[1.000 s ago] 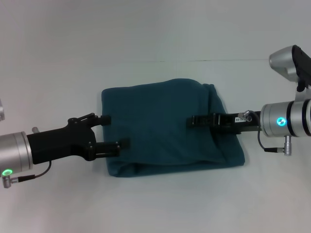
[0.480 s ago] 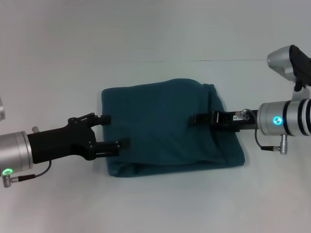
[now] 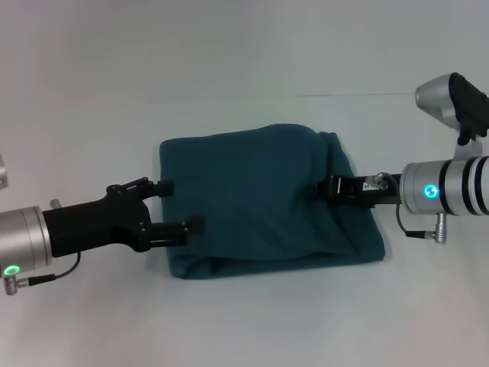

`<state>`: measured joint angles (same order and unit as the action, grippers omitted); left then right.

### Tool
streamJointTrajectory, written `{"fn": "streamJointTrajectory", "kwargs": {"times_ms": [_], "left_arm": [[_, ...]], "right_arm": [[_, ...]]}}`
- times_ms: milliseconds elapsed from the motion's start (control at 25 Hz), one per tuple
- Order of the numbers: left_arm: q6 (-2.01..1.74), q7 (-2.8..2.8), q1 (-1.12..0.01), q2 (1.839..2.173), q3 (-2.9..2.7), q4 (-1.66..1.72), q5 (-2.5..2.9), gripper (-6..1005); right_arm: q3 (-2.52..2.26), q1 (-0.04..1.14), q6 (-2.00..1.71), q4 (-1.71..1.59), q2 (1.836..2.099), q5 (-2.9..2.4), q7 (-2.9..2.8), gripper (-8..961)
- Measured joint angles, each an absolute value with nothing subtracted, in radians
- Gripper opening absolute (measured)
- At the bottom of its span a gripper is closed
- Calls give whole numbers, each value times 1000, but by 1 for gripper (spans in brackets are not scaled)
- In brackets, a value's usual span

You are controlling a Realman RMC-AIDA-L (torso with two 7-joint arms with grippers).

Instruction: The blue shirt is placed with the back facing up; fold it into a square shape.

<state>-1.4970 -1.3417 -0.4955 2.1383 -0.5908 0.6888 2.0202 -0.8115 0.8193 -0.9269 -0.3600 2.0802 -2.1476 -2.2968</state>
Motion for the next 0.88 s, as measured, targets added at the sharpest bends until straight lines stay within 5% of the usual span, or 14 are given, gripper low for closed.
{"fn": "streamJointTrajectory", "kwargs": {"times_ms": [240, 880], "left_arm": [[-1497, -1342, -495, 2138, -592, 689, 2020, 948], [-1497, -1355, -497, 2138, -585, 689, 2018, 948]], "right_arm": [[-806, 817, -926, -360, 2085, -2142, -2267, 60], [-810, 797, -966, -386, 2082, -2007, -2153, 21]]}}
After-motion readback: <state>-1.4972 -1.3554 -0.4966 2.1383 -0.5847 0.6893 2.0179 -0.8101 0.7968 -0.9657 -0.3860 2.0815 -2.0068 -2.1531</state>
